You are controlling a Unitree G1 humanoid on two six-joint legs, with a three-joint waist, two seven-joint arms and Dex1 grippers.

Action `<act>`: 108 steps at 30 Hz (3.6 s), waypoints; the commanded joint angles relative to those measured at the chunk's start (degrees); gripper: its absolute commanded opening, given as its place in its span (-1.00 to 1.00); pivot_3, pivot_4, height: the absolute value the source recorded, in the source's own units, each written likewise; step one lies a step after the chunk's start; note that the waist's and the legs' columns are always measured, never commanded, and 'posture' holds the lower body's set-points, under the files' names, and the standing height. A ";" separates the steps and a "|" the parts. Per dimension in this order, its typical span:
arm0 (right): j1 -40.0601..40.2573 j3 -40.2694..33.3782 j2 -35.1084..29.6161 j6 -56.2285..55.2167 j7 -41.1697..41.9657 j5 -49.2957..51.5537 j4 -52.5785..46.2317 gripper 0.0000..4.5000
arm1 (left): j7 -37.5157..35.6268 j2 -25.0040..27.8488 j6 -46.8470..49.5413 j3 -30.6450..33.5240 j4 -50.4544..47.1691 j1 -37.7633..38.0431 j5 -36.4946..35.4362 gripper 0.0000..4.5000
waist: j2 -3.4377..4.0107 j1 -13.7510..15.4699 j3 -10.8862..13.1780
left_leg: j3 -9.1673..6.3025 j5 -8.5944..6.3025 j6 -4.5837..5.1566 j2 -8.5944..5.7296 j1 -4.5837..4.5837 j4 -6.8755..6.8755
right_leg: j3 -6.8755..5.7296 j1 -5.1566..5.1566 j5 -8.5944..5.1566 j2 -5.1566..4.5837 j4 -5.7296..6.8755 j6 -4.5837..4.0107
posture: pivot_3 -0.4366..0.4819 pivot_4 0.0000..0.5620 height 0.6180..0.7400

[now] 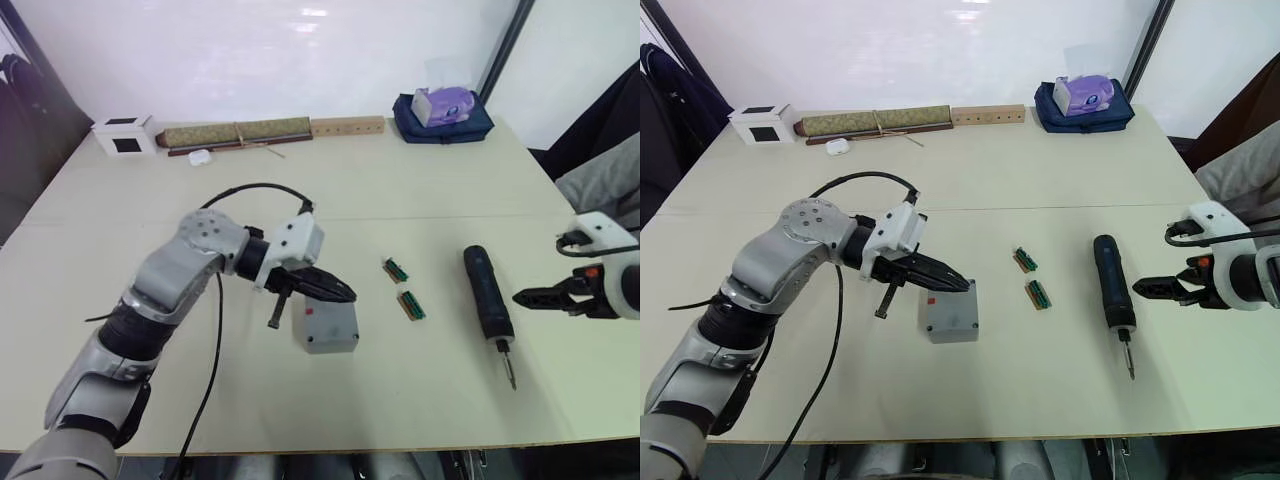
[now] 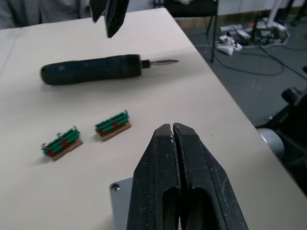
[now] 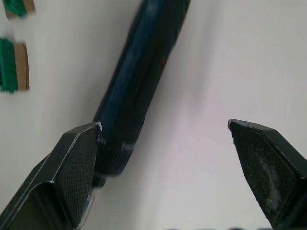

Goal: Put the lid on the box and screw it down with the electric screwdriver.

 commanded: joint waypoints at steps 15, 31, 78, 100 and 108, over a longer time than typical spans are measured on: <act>-8.13 18.54 5.96 -4.50 4.07 -4.02 8.65 0.97 | 4.81 0.16 2.10 1.71 -4.37 2.56 0.05 -1.00 | -0.01 0.32 0.00 | 0.00 0.00 0.00 -0.05 -0.11 0.04 | -0.01 -0.06 0.01 -0.09 -0.04 0.02 | -0.05 -0.47 1.00; -9.89 28.41 3.06 -14.52 13.33 -13.66 7.13 -0.19 | 7.28 1.48 1.99 2.81 -3.20 3.33 0.61 -1.00 | -0.03 0.36 0.00 | -0.04 0.00 0.00 -0.03 -0.08 0.05 | -0.06 -0.04 0.01 -0.07 -0.04 0.02 | -0.05 -0.47 1.00; 4.56 9.81 53.15 -53.25 -20.40 -2.10 -28.80 -0.19 | 7.05 -0.25 -1.22 -2.41 7.60 6.68 9.71 -1.00 | 0.05 0.15 0.09 | -0.08 0.08 -0.13 -0.09 -0.26 0.08 | 0.19 -0.59 -0.03 -0.06 0.61 -0.06 | -0.05 -0.47 1.00; 15.89 16.22 50.26 -59.42 -16.48 -13.79 -23.60 -0.19 | 6.38 0.86 -1.58 -3.71 6.51 9.08 11.20 -1.00 | -0.21 0.19 -0.22 | -0.09 0.07 -0.12 -0.09 0.39 -0.01 | 0.08 0.19 -0.05 -0.05 0.38 -0.07 | -0.05 -0.47 1.00; 17.33 18.18 49.90 -60.52 -15.58 -15.57 -22.66 -0.19 | 6.96 0.73 -0.59 -3.63 5.16 10.15 11.24 -1.00 | -0.42 0.35 -1.02 | -0.13 0.03 -0.07 0.00 1.02 -0.18 | -0.10 1.02 -0.09 -0.05 -0.07 -0.12 | -0.05 -0.47 1.00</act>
